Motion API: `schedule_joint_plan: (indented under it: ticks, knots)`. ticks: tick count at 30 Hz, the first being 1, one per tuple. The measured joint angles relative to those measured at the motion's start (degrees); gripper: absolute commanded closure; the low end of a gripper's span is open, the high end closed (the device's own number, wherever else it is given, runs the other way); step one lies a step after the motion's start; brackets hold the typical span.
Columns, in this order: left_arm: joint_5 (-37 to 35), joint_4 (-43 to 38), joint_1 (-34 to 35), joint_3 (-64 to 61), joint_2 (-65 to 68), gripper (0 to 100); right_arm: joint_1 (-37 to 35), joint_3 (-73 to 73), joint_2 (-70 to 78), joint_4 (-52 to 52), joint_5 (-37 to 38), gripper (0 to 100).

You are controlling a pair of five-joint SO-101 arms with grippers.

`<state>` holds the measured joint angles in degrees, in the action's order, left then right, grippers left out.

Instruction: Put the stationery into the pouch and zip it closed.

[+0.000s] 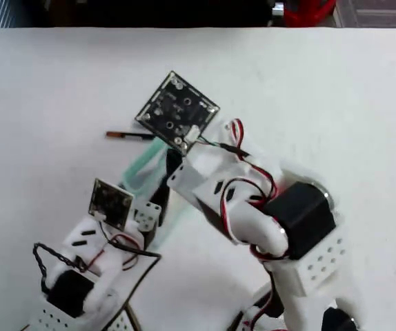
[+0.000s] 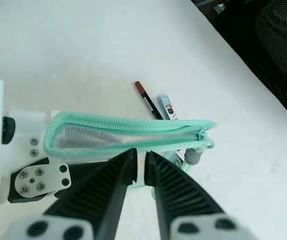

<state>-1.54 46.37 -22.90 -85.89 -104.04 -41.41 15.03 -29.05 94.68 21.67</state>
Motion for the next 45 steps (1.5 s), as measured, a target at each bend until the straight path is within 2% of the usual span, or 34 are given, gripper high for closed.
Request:
schedule_joint_plan:
  ticks: [6, 10, 15, 22, 28, 32, 37, 45]
  knots:
    - [0.0, 0.2, 1.9, 1.2, 0.2, 98, 9.4, 0.0, -1.5, -3.5, -0.1, 97.4]
    - [0.3, 2.0, 10.4, 7.7, 0.2, 98, 16.7, -4.0, -1.2, -9.8, -0.2, 97.4]
    - [0.3, 6.1, 19.5, 14.6, 0.2, 98, 18.7, -15.8, 4.1, -20.7, -0.2, 97.4]
    - [0.3, 6.1, 37.0, 16.4, 0.2, 98, 14.9, -23.5, 16.6, -39.1, -0.2, 97.5]
    - [0.3, 6.1, 46.1, 16.4, 0.2, 98, 9.4, -22.3, 35.8, -53.6, -0.2, 97.5]
    - [0.3, 6.1, 49.1, 16.2, 0.2, 98, 6.3, -15.1, 49.8, -57.0, -0.2, 97.6]
    - [0.3, 6.1, 49.3, 11.9, 0.2, 98, 6.4, -4.5, 63.0, -61.8, -0.4, 98.1]
    - [0.3, 6.1, 49.4, 10.5, 0.2, 98, 5.8, 4.9, 74.8, -69.5, -8.1, 98.1]
